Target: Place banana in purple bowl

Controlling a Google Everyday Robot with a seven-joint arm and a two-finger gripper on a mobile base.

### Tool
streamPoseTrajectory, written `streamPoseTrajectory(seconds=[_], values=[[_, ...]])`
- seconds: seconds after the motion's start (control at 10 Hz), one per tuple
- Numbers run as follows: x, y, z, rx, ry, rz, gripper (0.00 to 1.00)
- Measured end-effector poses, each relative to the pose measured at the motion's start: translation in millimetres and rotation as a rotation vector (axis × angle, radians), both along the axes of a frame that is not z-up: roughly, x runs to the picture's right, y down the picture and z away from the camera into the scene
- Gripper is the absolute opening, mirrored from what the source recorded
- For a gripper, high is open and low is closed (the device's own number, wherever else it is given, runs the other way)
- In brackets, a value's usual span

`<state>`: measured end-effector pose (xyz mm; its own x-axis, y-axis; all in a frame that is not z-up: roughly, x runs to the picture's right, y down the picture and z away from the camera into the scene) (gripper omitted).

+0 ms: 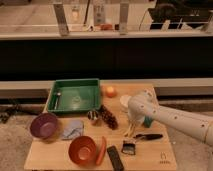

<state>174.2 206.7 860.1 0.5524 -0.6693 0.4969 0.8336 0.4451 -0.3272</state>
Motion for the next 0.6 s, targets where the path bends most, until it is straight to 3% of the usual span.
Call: streamPoseTrajectory(seconds=[0.3,0.6], values=[[-20,-17,-26.4,0.043,-0.019,0.046,0.0],[-41,-45,-66.9,0.08,-0.047,0.102,0.0]])
